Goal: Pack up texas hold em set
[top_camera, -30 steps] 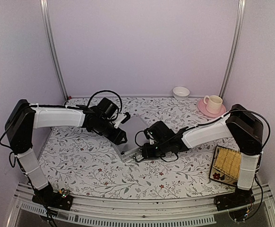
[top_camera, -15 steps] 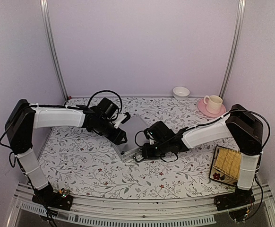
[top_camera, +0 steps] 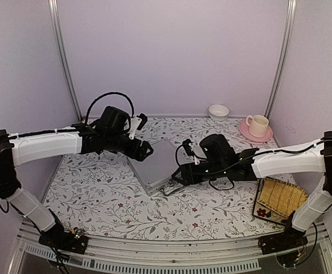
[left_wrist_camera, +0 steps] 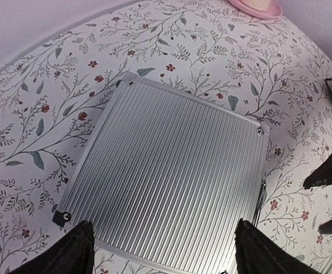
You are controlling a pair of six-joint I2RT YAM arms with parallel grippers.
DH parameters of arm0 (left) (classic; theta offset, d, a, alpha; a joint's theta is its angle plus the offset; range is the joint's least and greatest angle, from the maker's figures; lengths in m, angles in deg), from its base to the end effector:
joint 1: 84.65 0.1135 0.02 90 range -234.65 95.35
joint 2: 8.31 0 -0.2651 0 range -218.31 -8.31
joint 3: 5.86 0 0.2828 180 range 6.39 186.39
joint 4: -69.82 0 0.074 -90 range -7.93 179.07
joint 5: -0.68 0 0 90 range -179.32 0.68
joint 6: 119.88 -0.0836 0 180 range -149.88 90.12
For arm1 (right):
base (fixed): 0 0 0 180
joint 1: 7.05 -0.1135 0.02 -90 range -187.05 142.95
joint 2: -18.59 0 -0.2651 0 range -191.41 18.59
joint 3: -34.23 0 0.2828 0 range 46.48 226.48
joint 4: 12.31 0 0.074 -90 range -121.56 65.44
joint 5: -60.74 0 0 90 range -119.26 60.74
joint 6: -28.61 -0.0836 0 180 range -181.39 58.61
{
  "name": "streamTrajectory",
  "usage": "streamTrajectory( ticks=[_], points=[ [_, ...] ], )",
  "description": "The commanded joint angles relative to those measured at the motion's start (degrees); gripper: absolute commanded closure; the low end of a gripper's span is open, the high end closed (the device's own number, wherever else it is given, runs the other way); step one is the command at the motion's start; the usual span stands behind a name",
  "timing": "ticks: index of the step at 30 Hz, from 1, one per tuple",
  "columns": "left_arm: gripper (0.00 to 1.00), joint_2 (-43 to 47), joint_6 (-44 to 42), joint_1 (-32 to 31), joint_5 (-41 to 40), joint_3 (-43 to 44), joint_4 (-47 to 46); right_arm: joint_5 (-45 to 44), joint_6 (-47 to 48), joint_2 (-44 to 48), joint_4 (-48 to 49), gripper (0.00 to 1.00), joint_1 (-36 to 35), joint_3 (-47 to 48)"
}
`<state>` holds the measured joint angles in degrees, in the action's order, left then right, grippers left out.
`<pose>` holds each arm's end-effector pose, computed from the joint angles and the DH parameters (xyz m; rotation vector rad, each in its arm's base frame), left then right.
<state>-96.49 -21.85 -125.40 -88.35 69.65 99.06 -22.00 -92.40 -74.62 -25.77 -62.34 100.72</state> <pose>0.3057 -0.2653 0.2112 0.6691 2.2478 -0.4502 0.2233 0.3409 0.1498 -0.5840 2.3728 0.8888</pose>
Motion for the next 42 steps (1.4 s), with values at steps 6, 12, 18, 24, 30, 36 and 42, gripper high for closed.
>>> streamTrajectory(
  ticks=[6,12,18,24,30,36,42],
  points=[
    [0.04,-6.2,9.3,2.2,1.2,4.3,-14.8,0.9,3.3,3.6,3.2,0.17,9.4,2.1],
    [0.03,-12.0,9.4,8.8,2.0,6.7,-16.1,1.6,6.0,-1.3,5.3,0.15,19.3,4.9],
    [0.03,-7.6,9.2,21.4,2.9,-0.9,-21.5,0.9,9.5,-1.8,8.0,0.15,31.3,3.0],
    [0.03,1.1,9.2,39.3,2.9,-15.3,-32.0,2.3,13.6,5.1,11.1,0.15,45.3,-4.2],
    [0.03,9.3,10.4,49.2,-8.9,-32.5,-48.5,3.8,15.6,16.4,20.0,0.15,59.9,-14.9],
    [0.03,6.4,6.3,49.5,-10.0,-38.1,-60.0,1.3,16.6,19.9,33.8,0.15,68.5,-25.2],
    [0.05,3.5,2.4,47.7,-11.0,-39.3,-67.2,-2.1,18.7,15.1,49.3,0.16,69.0,-32.3]
  ],
)
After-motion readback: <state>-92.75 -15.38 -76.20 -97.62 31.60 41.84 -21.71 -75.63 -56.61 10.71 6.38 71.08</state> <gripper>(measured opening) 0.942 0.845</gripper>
